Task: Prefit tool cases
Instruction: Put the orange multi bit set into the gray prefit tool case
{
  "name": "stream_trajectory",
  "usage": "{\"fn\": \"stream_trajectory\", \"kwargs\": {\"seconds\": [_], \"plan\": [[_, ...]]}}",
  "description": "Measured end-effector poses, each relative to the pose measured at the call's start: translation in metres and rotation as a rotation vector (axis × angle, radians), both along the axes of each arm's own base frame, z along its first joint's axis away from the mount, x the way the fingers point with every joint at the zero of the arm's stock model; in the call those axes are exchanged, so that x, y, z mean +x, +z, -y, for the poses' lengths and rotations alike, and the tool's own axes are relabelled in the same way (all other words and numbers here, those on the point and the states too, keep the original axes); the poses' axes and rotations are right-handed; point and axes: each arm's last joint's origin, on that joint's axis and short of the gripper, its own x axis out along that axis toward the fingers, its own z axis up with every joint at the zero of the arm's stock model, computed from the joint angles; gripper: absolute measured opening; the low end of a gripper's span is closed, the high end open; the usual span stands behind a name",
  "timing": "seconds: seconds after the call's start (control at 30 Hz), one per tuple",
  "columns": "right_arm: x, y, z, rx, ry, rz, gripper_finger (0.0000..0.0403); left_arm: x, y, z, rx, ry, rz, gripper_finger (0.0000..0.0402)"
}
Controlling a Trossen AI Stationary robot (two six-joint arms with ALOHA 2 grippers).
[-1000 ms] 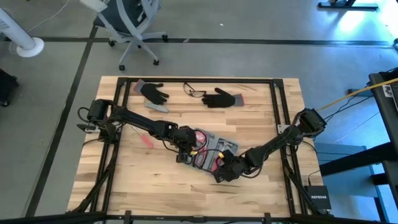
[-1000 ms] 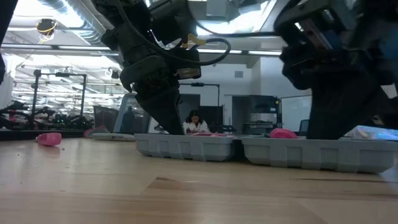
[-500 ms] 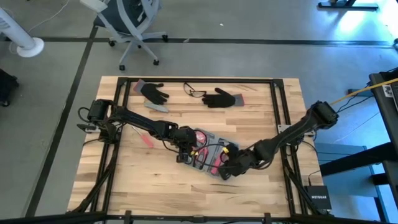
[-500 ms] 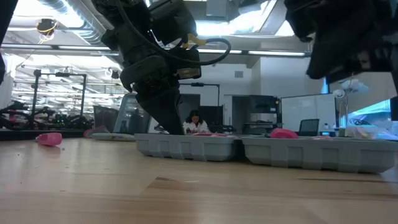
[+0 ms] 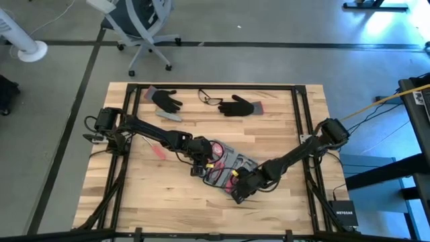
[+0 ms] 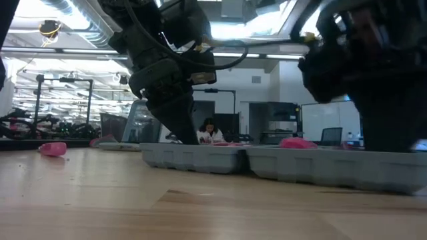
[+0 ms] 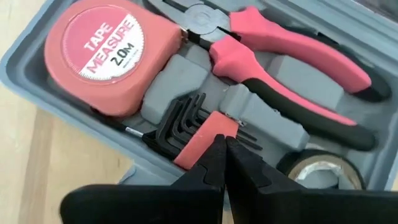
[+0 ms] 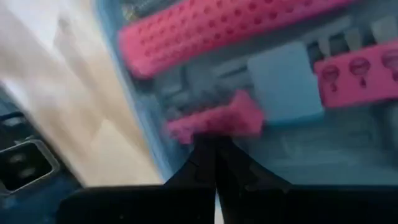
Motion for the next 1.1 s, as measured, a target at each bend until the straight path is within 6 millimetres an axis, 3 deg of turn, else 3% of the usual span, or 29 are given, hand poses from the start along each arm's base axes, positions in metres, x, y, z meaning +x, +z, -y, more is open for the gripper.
{"fn": "stream_trajectory", "kwargs": {"seconds": [0.17,0.3,0.5,0.83,1.1], "plan": [[-0.004,0.034,0.008,-0.064,0.042,0.004,0.0,0.0,0.0,-0.001,0.006,0.003,0.003,0.0],[0.001,0.078,0.018,-0.089,0.089,0.07,0.0,0.001,0.0,-0.001,0.011,0.001,0.01,0.0],[0.006,0.105,0.024,-0.168,0.117,0.073,0.0,0.002,0.001,-0.001,0.006,0.016,0.019,0.0],[0.03,0.073,0.03,-0.128,0.149,0.051,0.0,0.002,0.001,-0.001,0.006,0.016,0.018,0.0],[0.031,0.06,0.024,-0.101,0.188,0.005,0.0,0.001,0.001,0.002,-0.006,0.031,0.017,0.0]]}}
